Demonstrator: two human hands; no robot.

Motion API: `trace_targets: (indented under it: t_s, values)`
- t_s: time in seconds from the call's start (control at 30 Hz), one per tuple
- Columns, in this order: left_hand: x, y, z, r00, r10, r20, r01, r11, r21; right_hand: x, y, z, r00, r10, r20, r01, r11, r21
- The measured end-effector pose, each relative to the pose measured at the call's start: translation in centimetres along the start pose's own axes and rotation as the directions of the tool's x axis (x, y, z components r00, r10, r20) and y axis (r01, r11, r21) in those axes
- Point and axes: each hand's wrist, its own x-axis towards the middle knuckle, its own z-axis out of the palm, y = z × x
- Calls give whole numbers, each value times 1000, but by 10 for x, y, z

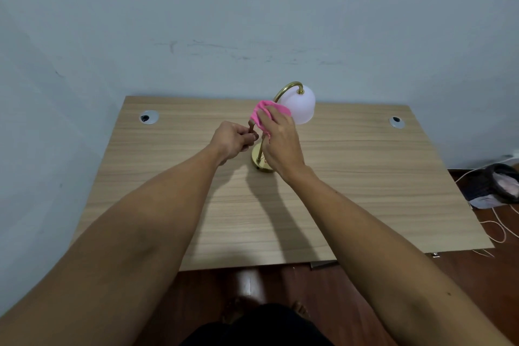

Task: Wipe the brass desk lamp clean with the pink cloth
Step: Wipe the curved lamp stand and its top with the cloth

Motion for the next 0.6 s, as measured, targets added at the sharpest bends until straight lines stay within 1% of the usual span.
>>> trace_targets:
  t_s: [0.03,0.07,0.1,0.17,0.2,0.23,0.27,0.3,0.33,0.4,0.43,0.5,0.53,0.6]
  values:
    - [0,1,0,1000,-1,4,1,1000,7,1,-1,0,1000,-6,5,6,1000,-12]
    - [-1,2,-1,1000,0,8,0,1000,19,3,0,-2,998,-53,32,54,998,-38]
    - [-1,3,-2,1000,0,13,-1,999,32,4,3,-4,989,-123,82,129,988,-82]
    - [-3,3,-3,1000,-6,23,5,999,37,7,13,-8,944,-243,224,289,935,-205]
    - [-4,4,-3,1000,-8,26,7,999,36,8,18,-9,921,-257,292,334,908,-253]
    - [-4,4,-2,1000,-10,25,9,999,39,8,22,-10,914,-244,324,339,898,-282]
    - [-4,4,-1,1000,-10,20,9,999,45,8,24,-11,926,-212,312,304,910,-284]
    - [-4,6,-1,1000,-7,18,7,999,52,7,21,-10,952,-167,258,232,940,-249]
    - [-5,7,0,1000,-4,18,3,998,58,7,16,-9,976,-122,180,155,972,-178]
    - [-6,9,1,1000,-3,25,2,998,57,5,5,-5,993,-101,57,106,991,-87]
    - [-6,9,0,1000,-5,27,4,999,50,4,2,-3,992,-111,55,115,989,-90]
    - [-7,8,0,999,-14,35,12,999,34,0,2,-5,980,-154,126,173,973,-155]
    - [-7,7,0,999,-16,37,15,999,29,0,6,-5,975,-174,139,196,966,-170]
    - [-7,6,-1,999,-15,30,14,1000,27,3,12,-7,981,-155,121,173,972,-162]
